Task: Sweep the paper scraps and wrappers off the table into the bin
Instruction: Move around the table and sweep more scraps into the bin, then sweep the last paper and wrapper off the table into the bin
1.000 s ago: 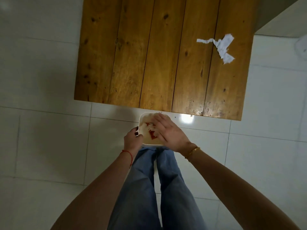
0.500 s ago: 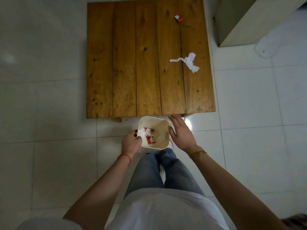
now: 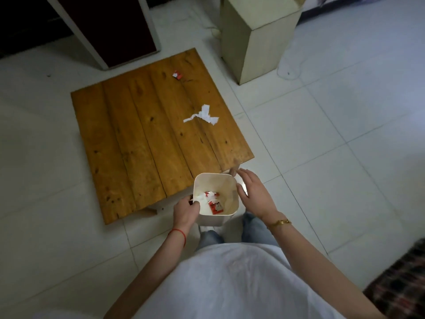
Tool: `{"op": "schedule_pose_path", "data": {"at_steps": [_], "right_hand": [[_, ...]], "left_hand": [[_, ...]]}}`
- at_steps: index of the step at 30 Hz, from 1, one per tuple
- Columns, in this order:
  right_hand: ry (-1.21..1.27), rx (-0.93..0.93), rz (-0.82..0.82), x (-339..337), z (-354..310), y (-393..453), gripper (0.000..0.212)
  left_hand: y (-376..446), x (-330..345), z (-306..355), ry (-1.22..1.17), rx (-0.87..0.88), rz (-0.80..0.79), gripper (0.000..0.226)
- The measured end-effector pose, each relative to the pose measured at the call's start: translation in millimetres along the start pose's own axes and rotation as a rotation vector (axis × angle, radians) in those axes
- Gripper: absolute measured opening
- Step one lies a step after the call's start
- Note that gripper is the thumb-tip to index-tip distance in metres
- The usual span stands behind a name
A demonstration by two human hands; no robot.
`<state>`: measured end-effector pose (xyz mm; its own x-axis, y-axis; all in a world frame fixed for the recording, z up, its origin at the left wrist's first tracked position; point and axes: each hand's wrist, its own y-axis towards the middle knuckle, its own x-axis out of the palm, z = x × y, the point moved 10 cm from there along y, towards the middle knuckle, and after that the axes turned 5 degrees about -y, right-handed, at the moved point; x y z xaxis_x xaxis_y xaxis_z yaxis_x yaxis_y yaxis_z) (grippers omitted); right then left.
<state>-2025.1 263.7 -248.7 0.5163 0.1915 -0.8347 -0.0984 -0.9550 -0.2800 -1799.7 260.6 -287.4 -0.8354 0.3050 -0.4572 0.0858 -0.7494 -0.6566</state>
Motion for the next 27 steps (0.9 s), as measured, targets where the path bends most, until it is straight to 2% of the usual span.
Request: {"op": "schedule_pose_path", "data": {"at_steps": [5, 7, 9, 11, 15, 19, 27], "right_hand": [[0.063, 0.11, 0.084, -47.0, 59.4, -10.0, 0.045], [0.102, 0.157, 0.115, -75.5, 102.3, -8.5, 0.045], [0.111, 0.152, 0.123, -86.7, 111.1, -4.7, 0.044], [0.121, 0.165, 0.123, -115.2, 144.5, 3.8, 0.042], [0.082, 0.161, 0.157, -187.0, 216.4, 32.2, 0.04], [0.051, 0.14, 0.197, -253.7, 276.2, 61.3, 0.039], [0.054, 0.068, 0.175, -313.7, 327.1, 135.6, 0.039]], "left_hand": [[0.2, 43.5, 62.7, 0.042, 0.079, -0.086, 0.025], [3.8, 79.2, 100.1, 0.074, 0.102, -0.116, 0.024], [9.8, 83.0, 113.6, 0.09, 0.099, -0.107, 0.023], [15.6, 114.5, 143.6, 0.115, 0.13, -0.127, 0.022], [18.8, 171.1, 205.7, 0.111, 0.141, -0.115, 0.02], [26.3, 223.1, 262.1, 0.065, 0.13, -0.087, 0.031], [53.4, 256.2, 336.9, -0.065, 0.06, 0.029, 0.033]]}}
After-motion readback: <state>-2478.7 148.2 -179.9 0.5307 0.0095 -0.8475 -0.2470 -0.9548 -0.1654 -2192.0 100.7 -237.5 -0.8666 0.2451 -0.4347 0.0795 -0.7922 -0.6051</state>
